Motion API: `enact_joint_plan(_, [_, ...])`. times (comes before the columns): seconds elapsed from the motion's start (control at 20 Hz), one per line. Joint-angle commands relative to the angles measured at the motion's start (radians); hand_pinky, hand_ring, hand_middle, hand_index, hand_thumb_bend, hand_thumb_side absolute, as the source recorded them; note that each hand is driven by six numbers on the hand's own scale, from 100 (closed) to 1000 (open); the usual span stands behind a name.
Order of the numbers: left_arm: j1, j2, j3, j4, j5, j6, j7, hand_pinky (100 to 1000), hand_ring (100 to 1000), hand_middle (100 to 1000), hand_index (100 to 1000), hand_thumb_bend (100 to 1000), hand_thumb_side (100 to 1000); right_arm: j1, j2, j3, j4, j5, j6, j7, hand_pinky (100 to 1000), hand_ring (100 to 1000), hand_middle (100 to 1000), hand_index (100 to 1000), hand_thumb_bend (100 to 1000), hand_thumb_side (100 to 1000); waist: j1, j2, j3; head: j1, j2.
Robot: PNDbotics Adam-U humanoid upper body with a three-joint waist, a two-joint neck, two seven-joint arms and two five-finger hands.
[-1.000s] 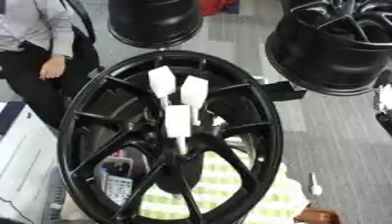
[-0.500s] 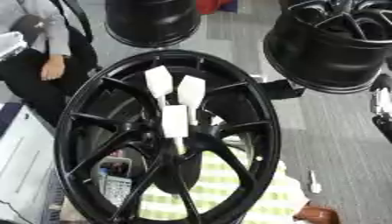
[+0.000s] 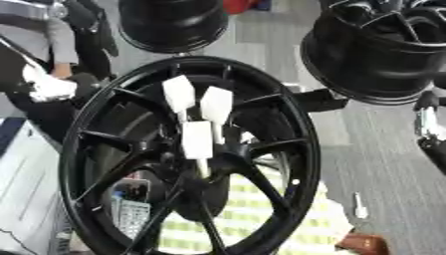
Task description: Pull the pin out of the wheel hub.
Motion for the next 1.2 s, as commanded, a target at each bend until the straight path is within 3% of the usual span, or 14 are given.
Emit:
enact_joint_plan(0.05, [-0.048, -0.038, -0.027, 0.062, -0.028, -0.022, -0.010, 791, 756, 736, 829, 207, 642, -0.013, -0.014, -0.001, -0.018, 0.006, 0.002, 0.003, 747, 852, 794, 814, 100, 667, 0.003, -0.010, -0.004, 0.006, -0.016])
enact_joint_plan(0.15, [-0.068, -0.067, -0.039, 0.095, -0.047, -0.039, -0.010, 792, 764, 752, 840, 225, 618, -0.015, -0.011, 0.002, -0.018, 0.004, 0.003, 0.005, 746, 852, 794, 814, 100, 668, 0.003, -0.007, -0.007, 0.012, -0.020])
enact_joint_plan(0.35, [-0.089, -0.108, -0.041, 0.135, -0.069, -0.074, -0.009, 814, 810, 796, 855, 246, 488, -0.021, -0.004, 0.007, -0.018, 0.001, 0.003, 0.009, 744, 852, 794, 814, 100, 671, 0.004, 0.001, -0.014, 0.020, -0.029])
enact_joint_plan(0.65, [-0.093, -0.142, -0.045, 0.190, -0.092, -0.127, 0.020, 818, 809, 783, 841, 261, 312, -0.033, 0.004, 0.019, -0.018, -0.003, 0.003, 0.015, 742, 852, 794, 814, 100, 676, 0.005, 0.019, -0.027, 0.033, -0.046])
enact_joint_plan(0.85, [-0.096, -0.153, -0.049, 0.211, -0.090, -0.155, 0.010, 830, 820, 794, 859, 320, 249, -0.040, 0.008, 0.025, -0.018, -0.005, 0.005, 0.016, 740, 851, 794, 813, 100, 680, 0.006, 0.032, -0.035, 0.038, -0.055])
enact_joint_plan(1.2, [-0.103, -0.172, -0.045, 0.237, -0.071, -0.176, -0.010, 840, 829, 809, 872, 347, 207, -0.055, 0.018, 0.036, -0.018, -0.008, 0.006, 0.017, 737, 852, 795, 813, 100, 685, 0.012, 0.054, -0.053, 0.056, -0.075])
